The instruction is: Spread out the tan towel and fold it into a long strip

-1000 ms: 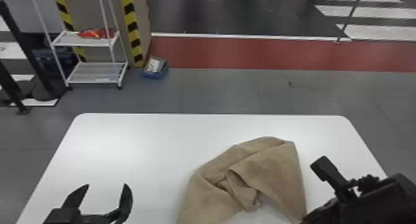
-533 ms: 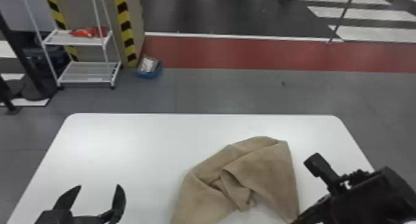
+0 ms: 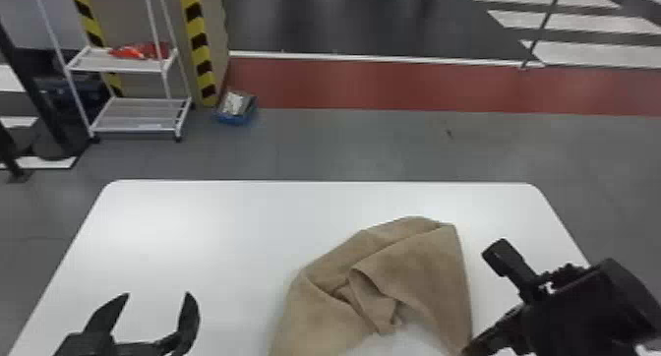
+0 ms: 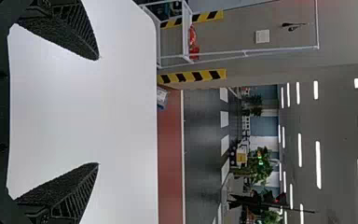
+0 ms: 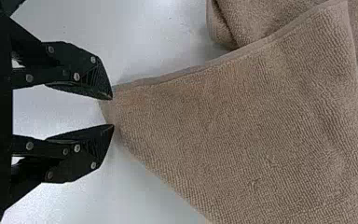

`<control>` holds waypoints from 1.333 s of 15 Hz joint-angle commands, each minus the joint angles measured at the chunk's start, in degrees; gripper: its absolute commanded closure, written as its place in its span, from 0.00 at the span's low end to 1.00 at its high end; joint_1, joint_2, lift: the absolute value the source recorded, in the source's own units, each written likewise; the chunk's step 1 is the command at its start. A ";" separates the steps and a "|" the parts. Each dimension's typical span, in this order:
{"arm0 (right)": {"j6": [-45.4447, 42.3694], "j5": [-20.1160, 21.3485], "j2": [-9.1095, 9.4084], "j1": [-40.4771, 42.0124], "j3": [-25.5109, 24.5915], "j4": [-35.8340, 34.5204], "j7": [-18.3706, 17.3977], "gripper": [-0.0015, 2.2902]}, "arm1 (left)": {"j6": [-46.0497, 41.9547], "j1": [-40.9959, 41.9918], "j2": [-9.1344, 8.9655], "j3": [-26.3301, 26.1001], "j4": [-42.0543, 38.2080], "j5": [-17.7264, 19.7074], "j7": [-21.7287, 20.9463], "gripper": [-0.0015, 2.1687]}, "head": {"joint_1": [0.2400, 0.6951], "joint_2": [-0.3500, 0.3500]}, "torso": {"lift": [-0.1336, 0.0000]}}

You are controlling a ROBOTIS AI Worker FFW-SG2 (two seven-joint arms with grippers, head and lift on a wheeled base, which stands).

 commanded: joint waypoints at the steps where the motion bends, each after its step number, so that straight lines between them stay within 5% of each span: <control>1: 0.03 0.34 0.00 -0.07 0.09 0.35 0.28 0.36 | 0.00 0.00 0.00 0.00 -0.09 0.00 0.01 0.03 | 1.00 0.38 | 1.00; 4: 0.20 0.34 0.00 -0.25 0.00 0.35 0.28 0.36 | 0.00 0.09 0.00 -0.09 -0.18 -0.09 0.01 0.03 | 1.00 0.37 | 1.00; 7: 1.61 -0.54 0.26 -0.25 -0.44 -0.61 0.28 0.21 | 0.00 0.09 0.00 0.00 -0.09 0.00 0.01 0.03 | 1.00 0.37 | 1.00; 16: 3.72 3.06 0.53 -2.71 4.92 1.93 0.28 0.22 | 0.00 0.27 0.00 0.27 0.18 0.00 0.01 0.03 | 1.00 0.41 | 1.00; 20: 4.25 4.38 0.62 -3.67 5.71 2.90 0.28 0.34 | 0.00 0.27 0.00 0.35 0.35 0.09 0.01 0.03 | 1.00 0.41 | 1.00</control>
